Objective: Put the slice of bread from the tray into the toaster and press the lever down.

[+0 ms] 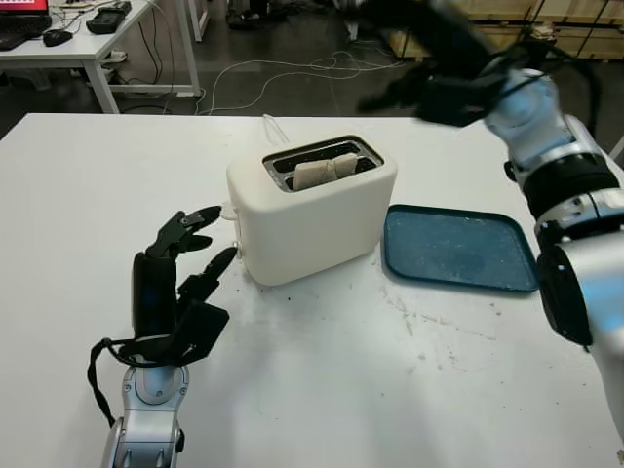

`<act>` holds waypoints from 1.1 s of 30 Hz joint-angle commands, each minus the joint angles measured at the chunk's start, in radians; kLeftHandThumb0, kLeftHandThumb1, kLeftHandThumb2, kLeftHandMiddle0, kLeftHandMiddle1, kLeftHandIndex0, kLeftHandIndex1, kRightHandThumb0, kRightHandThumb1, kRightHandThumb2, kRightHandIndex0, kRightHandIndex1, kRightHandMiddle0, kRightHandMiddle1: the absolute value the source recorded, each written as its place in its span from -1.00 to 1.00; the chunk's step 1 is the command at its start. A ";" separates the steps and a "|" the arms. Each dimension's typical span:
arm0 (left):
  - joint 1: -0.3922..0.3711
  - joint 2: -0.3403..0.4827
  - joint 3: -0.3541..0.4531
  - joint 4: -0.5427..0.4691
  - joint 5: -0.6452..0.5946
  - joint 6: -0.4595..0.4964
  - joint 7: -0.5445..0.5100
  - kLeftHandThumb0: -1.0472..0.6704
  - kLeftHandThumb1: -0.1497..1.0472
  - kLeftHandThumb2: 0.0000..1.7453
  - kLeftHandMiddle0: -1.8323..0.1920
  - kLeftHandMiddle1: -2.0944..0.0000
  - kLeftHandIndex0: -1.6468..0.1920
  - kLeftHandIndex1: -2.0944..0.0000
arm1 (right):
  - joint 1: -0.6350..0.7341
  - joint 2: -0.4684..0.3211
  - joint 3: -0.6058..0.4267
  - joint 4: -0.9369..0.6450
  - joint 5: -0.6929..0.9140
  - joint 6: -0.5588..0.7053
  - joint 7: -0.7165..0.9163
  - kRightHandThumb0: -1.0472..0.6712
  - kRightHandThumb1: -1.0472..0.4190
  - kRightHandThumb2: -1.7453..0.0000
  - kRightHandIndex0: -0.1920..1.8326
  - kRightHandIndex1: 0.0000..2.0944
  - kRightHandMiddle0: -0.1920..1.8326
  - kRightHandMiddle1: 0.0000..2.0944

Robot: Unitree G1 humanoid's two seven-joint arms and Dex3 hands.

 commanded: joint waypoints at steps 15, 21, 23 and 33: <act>-0.026 0.026 0.023 0.011 0.028 -0.019 0.022 -0.19 0.79 -0.90 0.33 -0.01 0.13 0.57 | 0.930 0.171 -0.209 -0.734 0.310 0.239 -0.019 0.00 -0.78 1.00 0.23 -0.82 0.23 -0.97; -0.033 0.040 0.038 0.003 0.014 -0.024 0.010 -0.23 0.79 -0.90 0.34 -0.02 0.14 0.57 | 1.042 0.220 -0.217 -0.896 0.240 0.338 -0.137 -0.03 -0.75 1.00 0.34 -0.83 0.30 -0.97; -0.037 0.047 0.042 0.001 0.012 -0.026 0.008 -0.23 0.79 -0.90 0.34 -0.02 0.13 0.57 | 1.050 0.226 -0.220 -0.918 0.238 0.355 -0.146 -0.05 -0.75 1.00 0.34 -0.84 0.30 -0.97; -0.072 0.119 0.082 -0.007 0.020 -0.031 -0.008 -0.19 0.79 -0.93 0.33 -0.01 0.12 0.58 | 1.032 0.241 -0.229 -0.940 0.243 0.359 -0.154 -0.10 -0.71 1.00 0.39 -0.85 0.34 -0.98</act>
